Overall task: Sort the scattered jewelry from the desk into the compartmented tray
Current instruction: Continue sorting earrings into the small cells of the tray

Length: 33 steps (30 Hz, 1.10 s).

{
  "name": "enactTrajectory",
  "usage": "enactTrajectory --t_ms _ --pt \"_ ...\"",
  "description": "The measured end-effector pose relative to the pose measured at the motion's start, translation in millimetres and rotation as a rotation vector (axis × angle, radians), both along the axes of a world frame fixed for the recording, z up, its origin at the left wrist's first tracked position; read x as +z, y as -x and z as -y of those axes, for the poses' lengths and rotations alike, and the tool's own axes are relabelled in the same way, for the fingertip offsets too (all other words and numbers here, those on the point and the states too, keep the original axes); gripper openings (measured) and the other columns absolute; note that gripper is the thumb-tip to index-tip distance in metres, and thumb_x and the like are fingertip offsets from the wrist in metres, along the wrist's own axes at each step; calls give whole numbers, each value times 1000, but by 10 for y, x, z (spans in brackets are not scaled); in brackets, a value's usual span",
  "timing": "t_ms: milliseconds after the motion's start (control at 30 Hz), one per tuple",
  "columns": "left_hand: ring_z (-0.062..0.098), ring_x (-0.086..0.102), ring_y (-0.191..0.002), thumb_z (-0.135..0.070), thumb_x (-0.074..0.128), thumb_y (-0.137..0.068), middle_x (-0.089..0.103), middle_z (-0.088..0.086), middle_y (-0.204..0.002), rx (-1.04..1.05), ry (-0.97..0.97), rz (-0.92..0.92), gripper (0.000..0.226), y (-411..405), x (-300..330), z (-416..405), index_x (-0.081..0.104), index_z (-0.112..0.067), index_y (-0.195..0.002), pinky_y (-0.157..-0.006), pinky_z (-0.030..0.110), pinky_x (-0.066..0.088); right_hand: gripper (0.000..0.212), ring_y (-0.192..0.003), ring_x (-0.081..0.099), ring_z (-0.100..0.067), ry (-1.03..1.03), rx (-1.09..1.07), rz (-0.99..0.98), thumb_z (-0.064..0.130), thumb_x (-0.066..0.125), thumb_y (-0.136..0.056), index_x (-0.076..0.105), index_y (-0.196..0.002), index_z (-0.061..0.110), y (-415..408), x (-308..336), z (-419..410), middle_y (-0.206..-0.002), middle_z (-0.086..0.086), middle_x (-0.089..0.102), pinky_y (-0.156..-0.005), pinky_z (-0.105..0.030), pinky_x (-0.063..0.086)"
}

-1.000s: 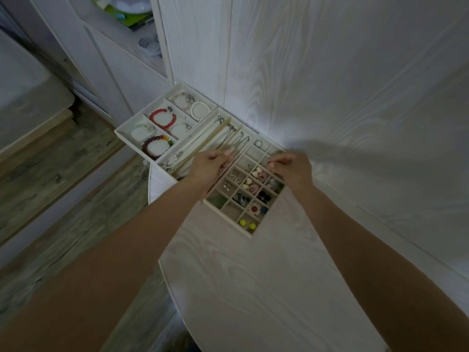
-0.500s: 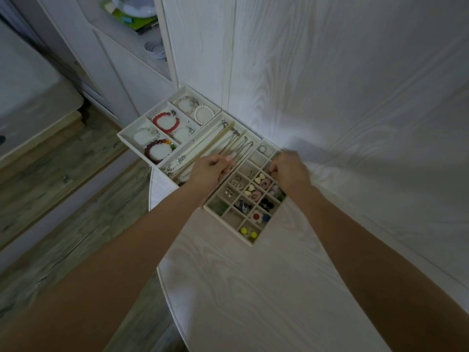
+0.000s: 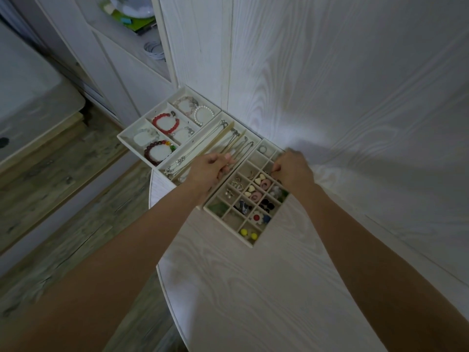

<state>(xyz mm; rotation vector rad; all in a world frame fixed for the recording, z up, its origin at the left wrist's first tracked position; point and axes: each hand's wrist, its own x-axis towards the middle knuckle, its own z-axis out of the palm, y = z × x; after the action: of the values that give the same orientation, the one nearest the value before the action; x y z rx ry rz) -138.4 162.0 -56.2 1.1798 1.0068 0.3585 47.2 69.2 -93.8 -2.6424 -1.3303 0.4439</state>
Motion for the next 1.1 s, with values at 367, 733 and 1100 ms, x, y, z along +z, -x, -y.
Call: enactTrajectory --t_ms 367,733,1100 --pt "6 38 -55 -21 52 -95 52 -5 -61 -21 8 8 20 7 -31 -33 67 -11 -86 -48 12 33 8 -68 62 -16 33 -14 25 4 63 -86 69 -91 2 46 -33 -39 -92 -12 63 -70 -27 56" --pt "4 40 -53 -11 50 -95 55 -11 -56 -150 -68 -32 22 146 99 37 68 -3 -105 -45 10 33 20 -81 63 -8 -399 -109 -537 23 57 -93 68 -108 15 510 650 28 -96 5 67 -79 -21 50" --pt "1 40 -47 -9 63 -87 56 -14 -48 -261 -194 -49 11 452 272 70 70 -4 -93 -50 15 35 13 -73 65 -14 -466 -170 -1044 -1 60 -87 66 -83 10 918 726 242 -81 -6 67 -73 -25 56"
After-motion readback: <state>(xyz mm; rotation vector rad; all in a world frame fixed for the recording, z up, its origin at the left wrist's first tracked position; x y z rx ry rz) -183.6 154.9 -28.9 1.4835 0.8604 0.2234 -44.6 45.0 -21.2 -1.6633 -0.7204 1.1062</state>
